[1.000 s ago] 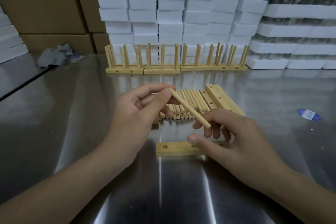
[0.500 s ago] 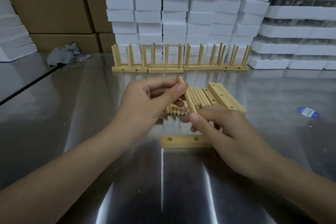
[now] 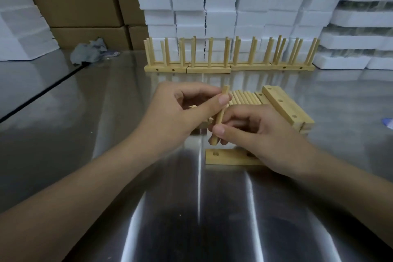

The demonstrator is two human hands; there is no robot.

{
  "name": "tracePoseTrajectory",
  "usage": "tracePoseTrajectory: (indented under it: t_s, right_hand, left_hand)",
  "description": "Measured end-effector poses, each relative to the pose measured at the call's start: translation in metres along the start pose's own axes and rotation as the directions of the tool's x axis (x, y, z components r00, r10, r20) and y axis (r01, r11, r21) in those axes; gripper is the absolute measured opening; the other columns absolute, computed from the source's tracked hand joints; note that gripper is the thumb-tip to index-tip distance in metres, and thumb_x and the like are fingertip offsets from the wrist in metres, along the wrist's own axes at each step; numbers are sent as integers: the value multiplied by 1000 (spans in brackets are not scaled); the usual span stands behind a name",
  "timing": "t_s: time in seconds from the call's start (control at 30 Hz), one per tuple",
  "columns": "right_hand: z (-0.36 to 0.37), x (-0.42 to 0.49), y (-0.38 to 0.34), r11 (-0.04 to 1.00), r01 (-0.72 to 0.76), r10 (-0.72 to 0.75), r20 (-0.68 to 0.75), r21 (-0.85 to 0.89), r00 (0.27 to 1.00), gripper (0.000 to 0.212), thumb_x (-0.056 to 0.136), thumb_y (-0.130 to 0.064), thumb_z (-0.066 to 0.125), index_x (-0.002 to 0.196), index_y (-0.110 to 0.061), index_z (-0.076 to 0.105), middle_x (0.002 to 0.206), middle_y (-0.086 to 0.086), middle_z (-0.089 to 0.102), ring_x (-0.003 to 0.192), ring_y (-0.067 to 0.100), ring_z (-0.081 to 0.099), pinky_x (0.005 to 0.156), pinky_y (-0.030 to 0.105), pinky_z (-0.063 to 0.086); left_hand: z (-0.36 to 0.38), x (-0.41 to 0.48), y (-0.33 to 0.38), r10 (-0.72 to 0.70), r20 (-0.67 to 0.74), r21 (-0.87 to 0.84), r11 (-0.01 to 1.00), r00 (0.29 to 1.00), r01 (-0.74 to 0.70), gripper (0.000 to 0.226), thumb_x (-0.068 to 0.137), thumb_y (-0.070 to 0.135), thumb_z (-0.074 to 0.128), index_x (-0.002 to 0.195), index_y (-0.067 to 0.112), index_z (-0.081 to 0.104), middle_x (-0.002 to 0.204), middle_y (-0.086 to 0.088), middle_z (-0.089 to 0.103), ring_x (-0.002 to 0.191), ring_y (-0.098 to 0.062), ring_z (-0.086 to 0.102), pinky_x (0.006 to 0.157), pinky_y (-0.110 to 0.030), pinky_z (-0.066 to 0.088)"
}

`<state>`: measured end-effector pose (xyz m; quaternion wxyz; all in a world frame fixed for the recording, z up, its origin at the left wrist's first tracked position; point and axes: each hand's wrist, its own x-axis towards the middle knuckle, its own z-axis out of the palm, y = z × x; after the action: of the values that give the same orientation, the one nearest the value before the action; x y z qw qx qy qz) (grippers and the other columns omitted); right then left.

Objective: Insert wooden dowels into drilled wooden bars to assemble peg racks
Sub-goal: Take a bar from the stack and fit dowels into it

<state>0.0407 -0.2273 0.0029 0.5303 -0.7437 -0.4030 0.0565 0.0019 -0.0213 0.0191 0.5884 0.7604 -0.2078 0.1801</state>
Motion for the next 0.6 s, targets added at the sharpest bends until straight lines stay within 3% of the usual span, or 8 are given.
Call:
tracePoseTrajectory:
  t_s: [0.07,0.2,0.4,0.6]
  right_hand:
    - [-2,0,2,1000,19,-19,1,16,1000,14,100,-27,72,94,-15,76,86,5,77,82,20,72,74,24,55]
    - [-3,-1,2,997,34,-32,31,-66,999,14,100,-30,72,88,-25,78,80,-6,74,74,7,65,70,13,46]
    - [-4,0,3,992,29,-23,47,-126,999,15,99,-29,72,84,-28,77,74,-16,70,70,1,63,68,6,42]
    - [-4,-1,1,976,-11,23,57,-218,998,16,98,-35,72,86,-28,79,79,-10,73,76,5,65,70,9,42]
  left_hand:
    - [-3,0,-2,-1,17,1,1000,1000,1,14,97,11,74,108,6,81,94,-5,82,87,-18,79,75,-23,62]
    - [-6,-1,-6,-44,41,24,999,998,43,12,96,14,76,106,11,82,92,-6,82,86,-23,79,75,-35,66]
    - [-13,0,-9,-85,85,16,996,993,83,14,96,10,76,106,2,81,81,-5,80,74,-13,77,71,-20,60]
    - [-17,1,-8,-95,142,74,994,985,86,12,97,14,75,104,7,82,80,-3,80,73,-12,76,68,-20,59]
